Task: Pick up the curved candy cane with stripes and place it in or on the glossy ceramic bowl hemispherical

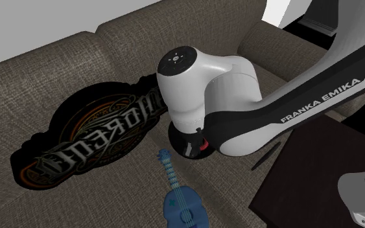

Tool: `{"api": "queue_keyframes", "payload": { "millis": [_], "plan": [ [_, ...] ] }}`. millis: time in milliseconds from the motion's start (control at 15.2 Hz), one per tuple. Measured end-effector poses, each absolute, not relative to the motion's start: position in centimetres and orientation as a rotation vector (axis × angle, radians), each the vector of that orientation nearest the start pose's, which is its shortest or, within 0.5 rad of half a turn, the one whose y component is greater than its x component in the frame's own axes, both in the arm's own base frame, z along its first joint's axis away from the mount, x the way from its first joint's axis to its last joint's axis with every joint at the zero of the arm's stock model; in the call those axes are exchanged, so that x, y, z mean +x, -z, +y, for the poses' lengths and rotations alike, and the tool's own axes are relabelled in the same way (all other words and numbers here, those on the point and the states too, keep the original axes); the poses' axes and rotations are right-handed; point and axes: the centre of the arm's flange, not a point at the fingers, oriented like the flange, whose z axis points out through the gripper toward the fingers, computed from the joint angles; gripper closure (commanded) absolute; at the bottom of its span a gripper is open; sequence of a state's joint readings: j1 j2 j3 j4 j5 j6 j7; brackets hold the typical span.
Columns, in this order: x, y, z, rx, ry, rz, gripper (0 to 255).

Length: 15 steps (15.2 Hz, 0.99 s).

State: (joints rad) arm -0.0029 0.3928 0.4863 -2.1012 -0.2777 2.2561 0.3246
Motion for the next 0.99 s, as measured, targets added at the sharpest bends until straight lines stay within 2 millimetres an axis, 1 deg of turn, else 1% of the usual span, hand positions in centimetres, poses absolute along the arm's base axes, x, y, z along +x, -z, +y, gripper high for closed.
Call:
{"api": "queue_keyframes", "payload": {
  "millis": [198,264,660,726,924,990],
  "plan": [
    [50.0,-23.6,25.3,-3.169,-0.251,-0.544,255],
    [50.0,-23.6,25.3,-3.169,-0.251,-0.544,0],
    [50.0,-23.6,25.3,-3.169,-0.251,-0.544,0],
    [50.2,-24.2,25.3,-3.169,-0.251,-0.544,0],
    [50.7,-27.5,25.9,-3.169,-0.249,-0.544,0],
    [50.7,-28.0,25.8,-3.169,-0.249,-0.544,0]
  ]
}}
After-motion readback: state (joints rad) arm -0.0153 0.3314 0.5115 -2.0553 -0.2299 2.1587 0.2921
